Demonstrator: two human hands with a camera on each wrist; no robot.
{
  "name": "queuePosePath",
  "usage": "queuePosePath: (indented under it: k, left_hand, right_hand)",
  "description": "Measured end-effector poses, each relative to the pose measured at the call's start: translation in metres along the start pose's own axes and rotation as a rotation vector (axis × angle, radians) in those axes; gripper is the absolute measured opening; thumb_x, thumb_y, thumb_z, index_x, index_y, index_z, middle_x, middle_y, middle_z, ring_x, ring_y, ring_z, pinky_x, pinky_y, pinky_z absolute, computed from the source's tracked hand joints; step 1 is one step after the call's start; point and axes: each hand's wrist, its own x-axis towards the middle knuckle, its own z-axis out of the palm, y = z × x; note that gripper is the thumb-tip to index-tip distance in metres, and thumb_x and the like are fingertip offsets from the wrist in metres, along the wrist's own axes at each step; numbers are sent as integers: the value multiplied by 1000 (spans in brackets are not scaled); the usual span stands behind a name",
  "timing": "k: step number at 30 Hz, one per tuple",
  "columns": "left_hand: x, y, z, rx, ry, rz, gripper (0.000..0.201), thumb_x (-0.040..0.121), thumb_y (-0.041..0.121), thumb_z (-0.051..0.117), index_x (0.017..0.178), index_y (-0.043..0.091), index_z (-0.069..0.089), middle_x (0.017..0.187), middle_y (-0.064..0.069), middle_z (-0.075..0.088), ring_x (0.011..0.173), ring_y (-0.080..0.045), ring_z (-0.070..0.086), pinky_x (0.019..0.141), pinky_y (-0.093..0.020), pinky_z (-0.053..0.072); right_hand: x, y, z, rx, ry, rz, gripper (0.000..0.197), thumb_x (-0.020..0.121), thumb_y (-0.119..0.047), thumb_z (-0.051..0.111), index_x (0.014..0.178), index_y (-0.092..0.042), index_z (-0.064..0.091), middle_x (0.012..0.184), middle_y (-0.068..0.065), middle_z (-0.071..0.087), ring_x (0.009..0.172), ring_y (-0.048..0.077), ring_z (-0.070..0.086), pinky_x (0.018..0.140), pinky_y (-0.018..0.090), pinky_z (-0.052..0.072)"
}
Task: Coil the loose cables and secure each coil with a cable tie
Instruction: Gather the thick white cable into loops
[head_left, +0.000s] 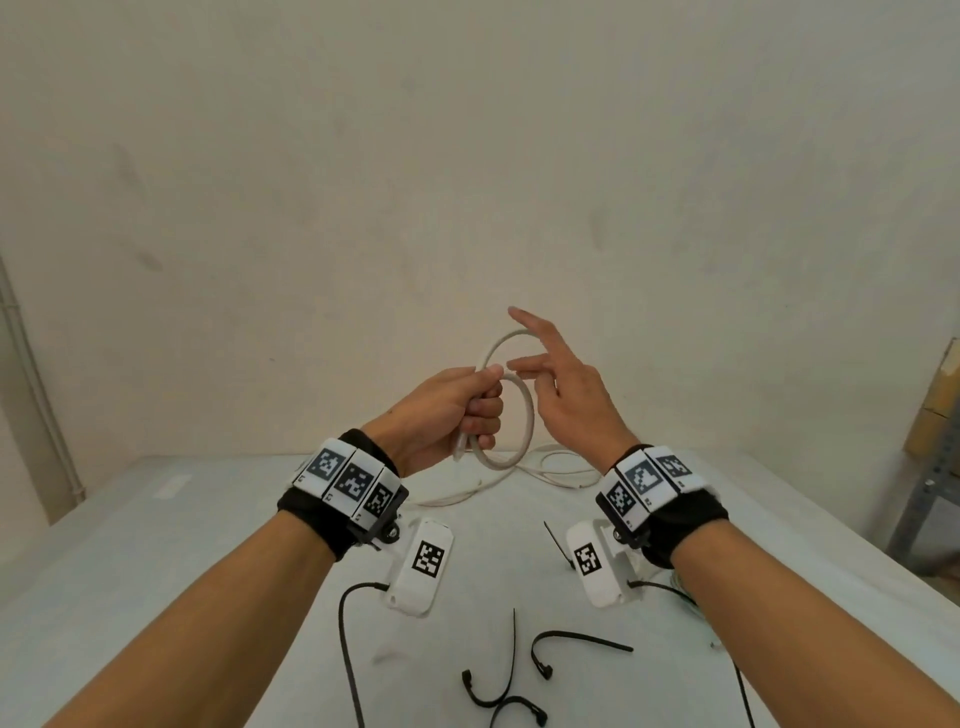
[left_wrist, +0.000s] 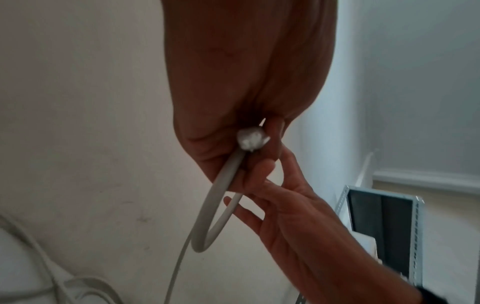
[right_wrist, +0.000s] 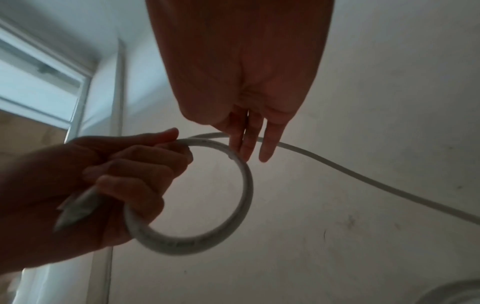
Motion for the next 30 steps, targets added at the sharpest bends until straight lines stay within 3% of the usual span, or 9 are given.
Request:
queuePosePath:
  k: [3,5,7,11,18,21,24,28,30]
  left_hand:
    - [-4,5,3,181,-10,47,38,111,31,44,75,21,38,64,5,24,52,-10,26,56,-26,35]
    - [-5,7,4,243,-10,74,37,111,31,44,75,21,38,64,6,26,54,-11,26,58,-28,32]
    - [-7,9,3,274,4,97,37,111,31,44,76,20,39,63,6,28,55,-12,26,58,-27,32]
    - [-8,12,-1,400,101,155,35,111,30,44,79,18,40,63,7,32,56,-13,28,58,-28,34]
    - [-9,4,-7,459,146,215,31,110,32,46,85,14,44,68,5,38,59,-13,34,60,-28,40]
    - [-11,-5,-7,474,171,244,31,110,34,45,87,13,46,69,6,40,61,-13,37,61,-28,43]
    - [-13,-14,-9,526,200,253,32,110,33,44,85,13,46,67,7,41,59,-11,38,59,-27,44]
    - [-18,-22,-15,553,223,238,31,110,31,44,87,11,45,68,3,39,59,-12,36,58,-25,41]
    - [-22,-19,-17,538,241,251,29,110,30,44,89,11,46,69,3,38,59,-11,35,56,-24,38]
  right_hand:
    - [14,1,-4,-89,-195,-85,72,104,2,36,150,-53,39,135,2,64,128,11,59,104,20,47]
    - [26,0,-7,-139,-211,-130,56,103,-3,44,139,-45,52,132,0,65,121,20,63,102,41,52]
    - [36,-4,-12,-172,-151,-162,30,103,-17,55,128,-33,60,118,-2,71,108,22,68,96,47,54]
    - [47,-15,-21,-373,-115,-227,33,100,-44,62,121,-20,62,112,3,76,108,20,72,87,44,57]
    - [47,-23,-29,-496,-3,-372,52,93,-60,55,122,-17,60,94,5,67,78,25,63,70,38,54]
    - [51,-22,-38,-436,2,-251,65,82,-70,64,120,-18,58,86,1,60,73,23,57,67,33,47]
    - [55,-17,-48,-228,62,-44,73,74,-84,57,111,-21,61,98,4,71,96,28,68,81,41,56]
    - [52,-13,-46,-88,29,85,52,84,-73,65,96,-22,64,102,-11,74,101,7,68,81,21,48]
    - [51,-14,-44,-24,-9,95,47,86,-69,68,92,-22,62,96,-17,74,91,-2,66,76,21,46]
